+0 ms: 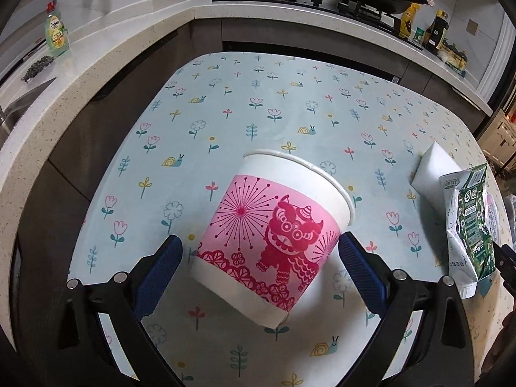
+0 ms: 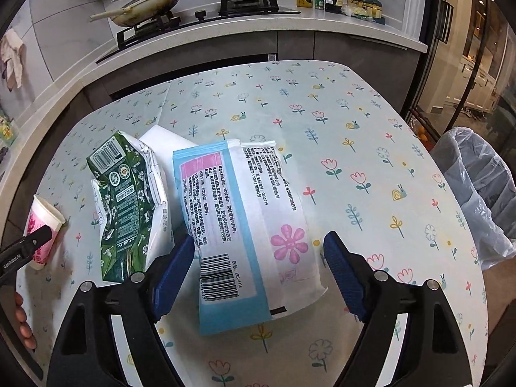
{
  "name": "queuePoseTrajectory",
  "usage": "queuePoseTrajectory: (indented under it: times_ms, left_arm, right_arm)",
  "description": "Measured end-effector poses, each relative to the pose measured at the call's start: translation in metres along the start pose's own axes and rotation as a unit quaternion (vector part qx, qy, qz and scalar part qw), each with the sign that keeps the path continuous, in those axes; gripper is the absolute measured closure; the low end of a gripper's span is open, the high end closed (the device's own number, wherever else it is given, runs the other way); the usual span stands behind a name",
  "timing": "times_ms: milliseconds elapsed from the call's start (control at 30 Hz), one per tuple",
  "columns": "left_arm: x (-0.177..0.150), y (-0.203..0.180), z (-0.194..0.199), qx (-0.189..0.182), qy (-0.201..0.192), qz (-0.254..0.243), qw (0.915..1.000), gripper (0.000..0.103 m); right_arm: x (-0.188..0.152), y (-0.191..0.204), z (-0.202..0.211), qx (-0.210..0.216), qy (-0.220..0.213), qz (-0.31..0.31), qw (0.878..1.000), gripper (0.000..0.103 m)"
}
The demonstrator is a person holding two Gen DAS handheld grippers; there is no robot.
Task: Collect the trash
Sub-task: 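Grasp the pink paper cup with the left gripper while the right gripper grasps the blue wipes pack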
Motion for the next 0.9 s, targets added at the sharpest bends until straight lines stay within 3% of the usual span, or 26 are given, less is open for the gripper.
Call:
queuePoseTrajectory:
  times_ms: [100,167,233,500,900]
  left_arm:
    - [-0.002,-0.005,-0.004,-0.009,0.003,-0.004,1.0,0.012]
    - [-0.004,-0.011,-0.004,-0.019,0.003,-0.005,0.9998,0.018]
    - [-0.007,-0.019,-0.004,-0.034,0.012,-0.01,0.9993,0.035]
    - [-0.015,-0.039,0.019,-0.046,-0.001,-0.014,0.9989,0.037]
    - [-0.008,-0.094,0.087,-0.076,-0.052,-0.033,0.9953,0.037]
  right_arm:
    - [0.0,-0.001,-0.005,0.005,0.005,-0.005,1.0,0.024]
    - [0.0,-0.001,-0.006,0.005,0.005,-0.004,1.0,0.027]
    - [0.0,-0.001,-0.006,0.006,0.006,-0.002,1.0,0.035]
    - [-0.002,-0.01,0.014,0.01,-0.012,-0.009,1.0,0.045]
    - [0.004,-0.039,0.072,0.022,-0.061,-0.034,0.997,0.047]
Point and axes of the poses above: each gripper's, at about its wrist camera, not at the fingertips, and z roughly against the way its jaws point, y to its left, x to its top, the point moved 8 cm from there along -z, roughly the way its jaws point, and after that the axes turned 2 degrees about z, right-handed, at the moved point
